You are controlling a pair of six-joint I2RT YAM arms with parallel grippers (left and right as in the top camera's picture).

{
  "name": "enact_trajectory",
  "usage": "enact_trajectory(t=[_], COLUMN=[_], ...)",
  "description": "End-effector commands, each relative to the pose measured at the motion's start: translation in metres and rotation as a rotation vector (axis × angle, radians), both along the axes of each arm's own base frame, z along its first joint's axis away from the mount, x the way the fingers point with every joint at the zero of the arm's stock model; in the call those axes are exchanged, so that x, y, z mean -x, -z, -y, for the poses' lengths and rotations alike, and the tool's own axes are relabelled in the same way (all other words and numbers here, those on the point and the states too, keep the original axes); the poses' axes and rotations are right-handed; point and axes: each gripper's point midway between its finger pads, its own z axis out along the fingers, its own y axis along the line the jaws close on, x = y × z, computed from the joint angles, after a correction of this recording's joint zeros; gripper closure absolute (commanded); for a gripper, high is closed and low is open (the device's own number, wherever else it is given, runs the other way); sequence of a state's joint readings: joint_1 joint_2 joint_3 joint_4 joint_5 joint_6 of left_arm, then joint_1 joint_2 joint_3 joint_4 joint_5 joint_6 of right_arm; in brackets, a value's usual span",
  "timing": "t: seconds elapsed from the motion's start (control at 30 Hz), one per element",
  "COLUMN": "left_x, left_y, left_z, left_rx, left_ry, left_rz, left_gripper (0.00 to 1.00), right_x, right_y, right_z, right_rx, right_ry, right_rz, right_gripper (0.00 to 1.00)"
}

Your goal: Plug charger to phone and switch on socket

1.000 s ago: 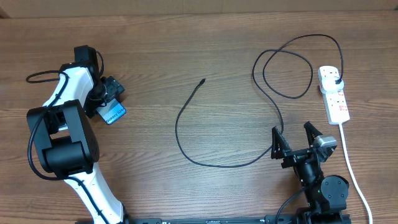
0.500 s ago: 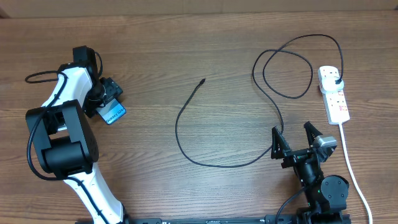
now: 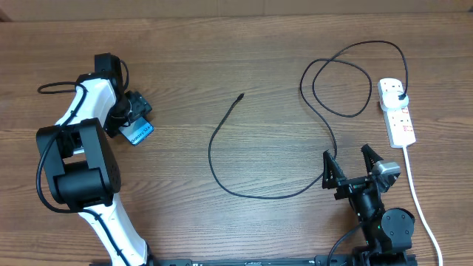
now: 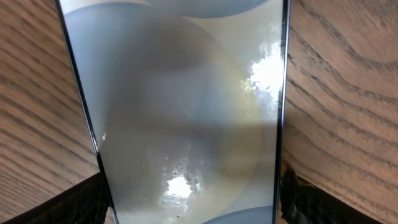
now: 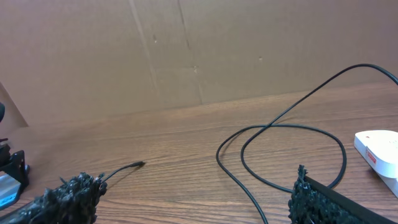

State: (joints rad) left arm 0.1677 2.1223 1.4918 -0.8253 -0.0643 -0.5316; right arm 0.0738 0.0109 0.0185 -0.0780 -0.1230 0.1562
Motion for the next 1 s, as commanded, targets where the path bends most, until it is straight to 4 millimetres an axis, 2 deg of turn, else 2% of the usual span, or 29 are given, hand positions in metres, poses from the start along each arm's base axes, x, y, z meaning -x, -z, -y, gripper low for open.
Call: enact_trajectory(t=[0.0, 0.17, 0.3, 0.63, 0.8, 0.97], left_x=[0.023, 0.023, 0.023, 0.013, 0.009, 0.002], left_y=[0.037, 0.037, 0.038, 0.038, 0.038, 0.037], left_z=[0.025, 0.026, 0.03, 0.065, 0.07, 0.068], left_rx=[0.08, 0.079, 0.074, 0.057, 0.052, 0.053], left_ry=[0.067, 0.099, 0.188, 0.459, 0.462, 0.347], left_rz=[-0.107, -0.109, -0.113, -0.097, -0.08, -0.047], left_gripper=[0.11, 0.11, 0.11, 0.09, 0.03, 0.0], right_x=[0.0, 0.0, 0.0, 0.0, 0.0, 0.0], right_y=[0.002, 0.002, 0.002, 0.002, 0.002, 0.002], right_z=[0.0, 0.0, 0.0, 0.0, 0.0, 0.0], right_rx=[0.004, 0.004, 0.004, 0.004, 0.004, 0.004], right_ry=[0.004, 0.004, 0.004, 0.004, 0.004, 0.004], right_rz=[0.003, 0.003, 0.003, 0.003, 0.003, 0.003], right_gripper=[0.0, 0.0, 0.0, 0.0, 0.0, 0.0])
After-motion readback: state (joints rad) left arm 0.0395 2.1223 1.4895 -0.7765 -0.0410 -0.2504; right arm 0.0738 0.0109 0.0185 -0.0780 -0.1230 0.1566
